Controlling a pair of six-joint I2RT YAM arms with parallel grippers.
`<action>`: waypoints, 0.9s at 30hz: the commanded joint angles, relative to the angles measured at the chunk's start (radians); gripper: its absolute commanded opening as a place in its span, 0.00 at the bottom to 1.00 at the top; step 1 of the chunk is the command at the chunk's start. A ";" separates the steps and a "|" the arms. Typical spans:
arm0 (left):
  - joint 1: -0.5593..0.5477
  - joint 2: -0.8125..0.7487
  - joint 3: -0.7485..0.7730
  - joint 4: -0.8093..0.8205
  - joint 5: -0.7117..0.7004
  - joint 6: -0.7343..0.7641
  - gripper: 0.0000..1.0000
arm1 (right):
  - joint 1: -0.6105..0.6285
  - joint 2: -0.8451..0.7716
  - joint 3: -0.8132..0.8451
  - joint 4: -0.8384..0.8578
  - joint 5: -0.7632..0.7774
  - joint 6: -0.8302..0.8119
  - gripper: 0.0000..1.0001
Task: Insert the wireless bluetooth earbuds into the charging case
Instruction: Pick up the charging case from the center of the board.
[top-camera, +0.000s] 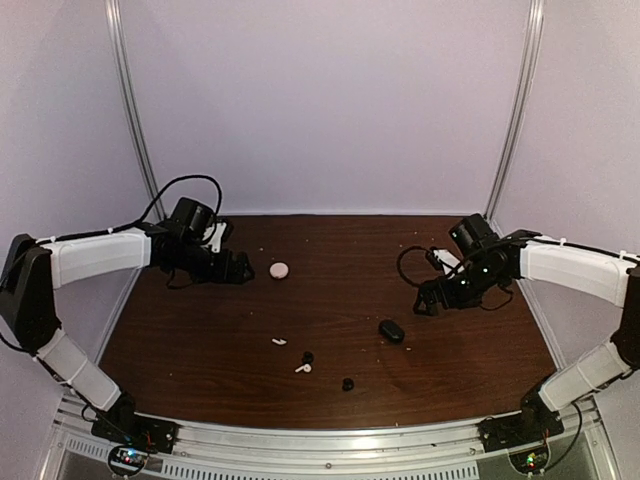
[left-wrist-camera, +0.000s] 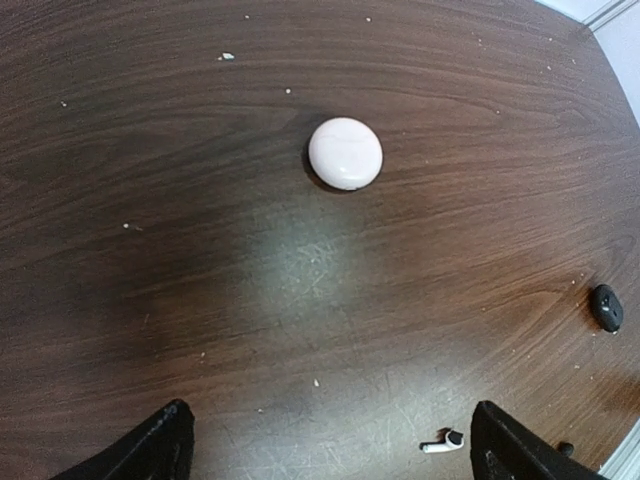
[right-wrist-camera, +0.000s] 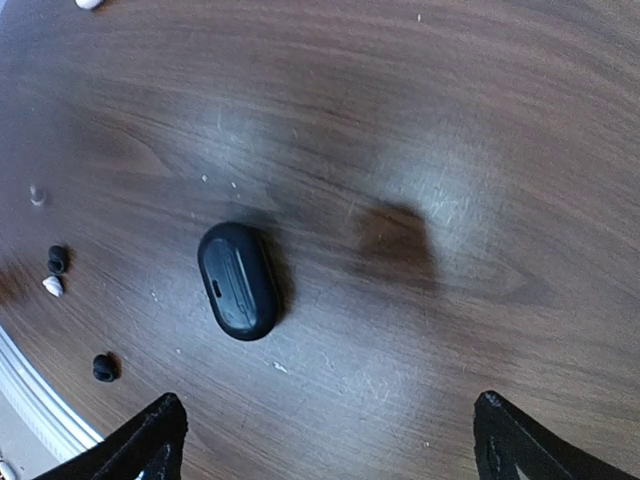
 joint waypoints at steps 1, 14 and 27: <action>-0.018 0.082 0.072 0.077 0.015 -0.041 0.98 | 0.020 0.057 0.064 -0.140 0.076 -0.041 1.00; -0.024 0.043 0.143 0.075 0.142 -0.024 0.98 | 0.152 0.200 0.210 -0.221 0.157 -0.105 0.98; -0.024 -0.124 -0.027 0.175 0.106 -0.034 0.98 | 0.253 0.446 0.380 -0.228 0.186 -0.105 0.94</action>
